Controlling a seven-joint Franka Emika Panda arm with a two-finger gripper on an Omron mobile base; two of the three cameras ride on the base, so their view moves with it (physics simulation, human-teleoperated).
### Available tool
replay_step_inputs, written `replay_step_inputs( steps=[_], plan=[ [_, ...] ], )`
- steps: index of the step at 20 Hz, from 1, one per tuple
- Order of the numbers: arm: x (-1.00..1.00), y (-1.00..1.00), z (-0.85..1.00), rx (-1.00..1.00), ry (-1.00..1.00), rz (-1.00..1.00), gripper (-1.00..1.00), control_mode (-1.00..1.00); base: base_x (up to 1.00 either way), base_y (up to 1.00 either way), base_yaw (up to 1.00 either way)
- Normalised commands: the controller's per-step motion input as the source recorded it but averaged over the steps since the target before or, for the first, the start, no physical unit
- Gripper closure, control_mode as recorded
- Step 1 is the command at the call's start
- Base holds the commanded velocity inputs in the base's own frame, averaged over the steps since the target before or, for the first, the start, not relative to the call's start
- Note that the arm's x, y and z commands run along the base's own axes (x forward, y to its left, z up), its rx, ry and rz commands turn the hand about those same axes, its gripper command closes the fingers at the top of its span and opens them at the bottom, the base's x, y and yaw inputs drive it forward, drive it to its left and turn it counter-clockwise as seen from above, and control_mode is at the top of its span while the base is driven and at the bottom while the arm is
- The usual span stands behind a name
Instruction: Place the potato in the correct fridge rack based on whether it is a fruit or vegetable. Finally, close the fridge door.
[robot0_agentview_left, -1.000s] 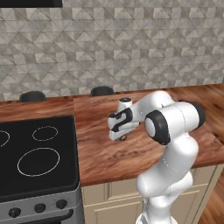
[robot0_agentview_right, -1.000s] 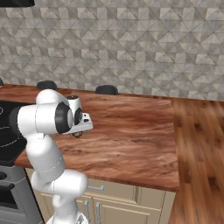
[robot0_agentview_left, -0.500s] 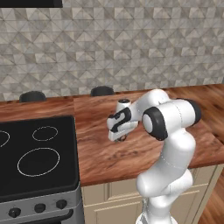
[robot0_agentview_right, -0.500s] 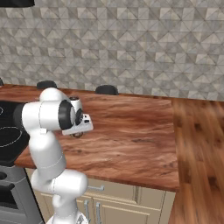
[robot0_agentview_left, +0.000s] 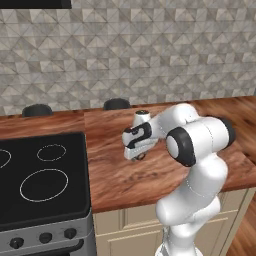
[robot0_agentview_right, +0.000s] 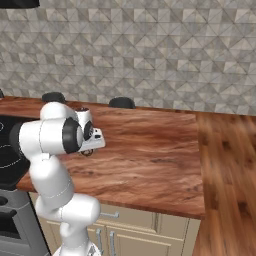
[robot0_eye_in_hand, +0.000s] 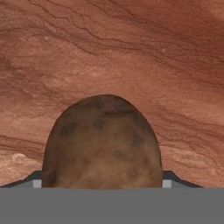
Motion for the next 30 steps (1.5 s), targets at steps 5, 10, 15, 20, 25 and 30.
replay_step_inputs(
  steps=[5,10,15,20,25,30],
  plan=[
    [-0.85,0.0,0.66,0.0,-0.11,-0.05,1.0,-1.0,0.0,0.0,0.0],
    [-0.7,0.0,0.92,0.0,-0.02,-0.15,1.0,-1.0,0.0,0.0,0.0],
    [-0.69,-0.05,0.97,0.0,-0.04,-0.13,1.0,-1.0,0.0,0.0,0.0],
    [-0.66,-0.1,0.9,0.0,-0.12,-0.11,1.0,-1.0,0.0,0.0,0.0],
    [-0.67,-0.13,0.7,0.01,-0.17,-0.07,1.0,-1.0,0.0,0.0,0.0],
    [-0.6,-0.3,0.23,0.07,-0.08,0.0,1.0,-1.0,0.0,0.0,0.0]
  ],
)
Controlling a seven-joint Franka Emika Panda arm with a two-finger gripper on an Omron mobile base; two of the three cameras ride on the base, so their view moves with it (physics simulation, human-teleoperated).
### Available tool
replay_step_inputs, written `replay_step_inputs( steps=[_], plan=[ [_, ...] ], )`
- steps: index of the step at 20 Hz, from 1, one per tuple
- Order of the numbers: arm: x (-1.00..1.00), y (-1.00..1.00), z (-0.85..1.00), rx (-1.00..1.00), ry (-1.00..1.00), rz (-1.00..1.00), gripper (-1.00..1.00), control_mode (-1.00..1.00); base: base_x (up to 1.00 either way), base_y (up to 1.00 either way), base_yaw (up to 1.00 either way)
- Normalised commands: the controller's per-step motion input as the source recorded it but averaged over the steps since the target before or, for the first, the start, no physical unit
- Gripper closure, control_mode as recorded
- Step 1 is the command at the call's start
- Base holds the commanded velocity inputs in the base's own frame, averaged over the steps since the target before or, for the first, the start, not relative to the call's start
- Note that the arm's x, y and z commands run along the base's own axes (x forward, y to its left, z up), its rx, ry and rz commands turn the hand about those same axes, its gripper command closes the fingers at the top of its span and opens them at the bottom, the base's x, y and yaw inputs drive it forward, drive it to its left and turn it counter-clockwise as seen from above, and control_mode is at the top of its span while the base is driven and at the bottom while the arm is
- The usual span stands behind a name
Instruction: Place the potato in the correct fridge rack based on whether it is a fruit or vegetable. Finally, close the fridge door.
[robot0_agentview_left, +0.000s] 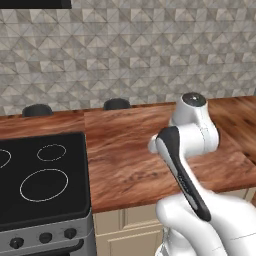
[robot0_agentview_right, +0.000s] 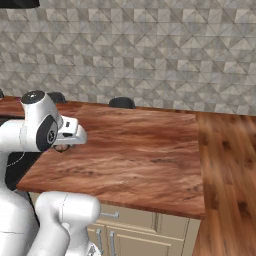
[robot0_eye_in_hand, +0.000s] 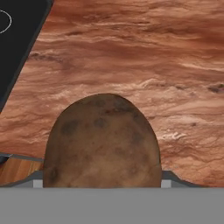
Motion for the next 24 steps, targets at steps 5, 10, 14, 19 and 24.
replay_step_inputs(
  steps=[5,10,14,19,24],
  plan=[
    [-0.26,-0.04,0.0,0.0,0.0,-0.01,1.0,-1.0,0.0,0.0,0.0],
    [-0.22,-0.15,0.0,0.0,-0.01,-0.03,1.0,-1.0,0.0,0.0,0.0],
    [0.0,0.0,0.0,0.0,0.01,-0.01,1.0,-1.0,0.0,0.0,0.0],
    [0.0,0.0,0.0,0.0,0.0,0.0,1.0,1.0,-0.33,-0.04,-0.02],
    [0.0,0.0,0.0,0.0,0.0,0.0,1.0,1.0,-0.57,-0.11,-0.07]
  ],
)
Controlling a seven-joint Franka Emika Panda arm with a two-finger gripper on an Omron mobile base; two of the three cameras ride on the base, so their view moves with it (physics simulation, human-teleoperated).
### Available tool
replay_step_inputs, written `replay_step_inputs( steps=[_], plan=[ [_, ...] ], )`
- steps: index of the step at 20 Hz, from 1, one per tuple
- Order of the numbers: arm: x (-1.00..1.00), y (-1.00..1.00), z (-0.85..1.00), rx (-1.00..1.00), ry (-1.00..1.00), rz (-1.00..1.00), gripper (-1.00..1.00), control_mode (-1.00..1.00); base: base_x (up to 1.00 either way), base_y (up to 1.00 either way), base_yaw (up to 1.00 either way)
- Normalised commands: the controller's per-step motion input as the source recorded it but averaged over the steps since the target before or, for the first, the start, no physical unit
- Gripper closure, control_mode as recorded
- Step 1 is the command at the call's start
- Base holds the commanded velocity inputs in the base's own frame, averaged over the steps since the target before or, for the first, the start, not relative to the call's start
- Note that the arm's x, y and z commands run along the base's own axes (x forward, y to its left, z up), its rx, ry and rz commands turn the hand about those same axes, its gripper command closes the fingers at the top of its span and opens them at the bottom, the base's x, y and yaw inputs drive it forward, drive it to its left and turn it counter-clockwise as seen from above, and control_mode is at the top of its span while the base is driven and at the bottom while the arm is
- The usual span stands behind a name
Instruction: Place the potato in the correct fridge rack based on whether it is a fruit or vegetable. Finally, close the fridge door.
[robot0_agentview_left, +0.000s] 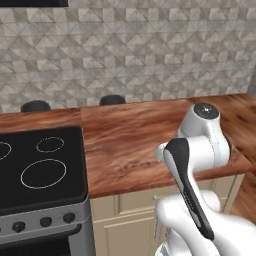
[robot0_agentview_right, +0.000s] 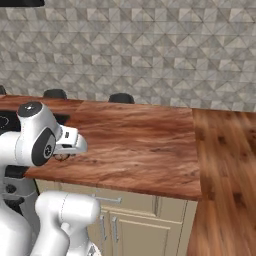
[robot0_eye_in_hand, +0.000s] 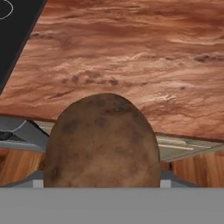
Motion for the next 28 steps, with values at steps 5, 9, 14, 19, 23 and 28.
replay_step_inputs(
  steps=[5,9,14,19,23,28],
  plan=[
    [0.0,0.0,0.0,0.0,0.0,0.0,1.0,1.0,-0.56,-0.18,-0.15],
    [0.0,0.0,0.0,0.0,0.0,0.0,1.0,1.0,-0.49,-0.18,-0.18],
    [0.0,0.0,0.0,0.0,0.0,0.0,1.0,1.0,-0.37,-0.15,-0.2],
    [0.0,0.0,0.0,0.0,0.0,0.0,1.0,1.0,-0.21,-0.11,-0.25],
    [0.0,0.0,0.0,0.0,0.0,0.0,1.0,1.0,-0.04,-0.04,-0.36],
    [0.0,0.0,0.0,0.0,0.0,0.0,1.0,1.0,0.0,-0.01,-0.45]
  ],
)
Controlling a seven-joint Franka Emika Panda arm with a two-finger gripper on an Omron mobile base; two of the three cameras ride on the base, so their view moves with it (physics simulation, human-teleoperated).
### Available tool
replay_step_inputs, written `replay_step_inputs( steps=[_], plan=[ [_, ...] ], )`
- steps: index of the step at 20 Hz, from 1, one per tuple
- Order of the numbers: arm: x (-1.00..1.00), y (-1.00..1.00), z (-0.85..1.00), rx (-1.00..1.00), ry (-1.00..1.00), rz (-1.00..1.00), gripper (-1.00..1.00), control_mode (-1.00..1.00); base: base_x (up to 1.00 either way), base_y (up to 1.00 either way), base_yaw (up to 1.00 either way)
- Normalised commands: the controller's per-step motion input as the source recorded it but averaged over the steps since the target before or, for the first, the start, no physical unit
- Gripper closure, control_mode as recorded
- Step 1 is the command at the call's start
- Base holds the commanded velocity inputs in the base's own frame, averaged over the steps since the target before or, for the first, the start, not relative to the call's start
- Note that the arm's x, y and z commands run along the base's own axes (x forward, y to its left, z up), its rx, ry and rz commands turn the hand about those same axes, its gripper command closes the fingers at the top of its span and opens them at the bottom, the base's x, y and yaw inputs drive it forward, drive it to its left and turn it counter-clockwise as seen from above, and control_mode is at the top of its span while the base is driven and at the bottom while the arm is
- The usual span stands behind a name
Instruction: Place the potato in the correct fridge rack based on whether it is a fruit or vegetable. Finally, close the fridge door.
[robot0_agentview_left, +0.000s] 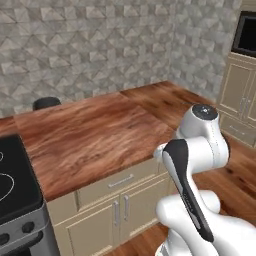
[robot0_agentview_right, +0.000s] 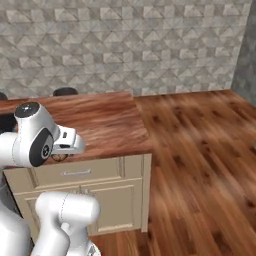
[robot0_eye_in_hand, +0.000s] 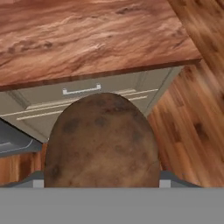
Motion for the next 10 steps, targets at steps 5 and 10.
replay_step_inputs(
  steps=[5,10],
  plan=[
    [0.0,0.0,0.0,0.0,0.0,0.0,1.0,1.0,0.0,-0.1,-0.5],
    [0.0,0.0,0.0,0.0,0.0,0.0,1.0,1.0,0.0,-0.13,-0.53]
  ],
)
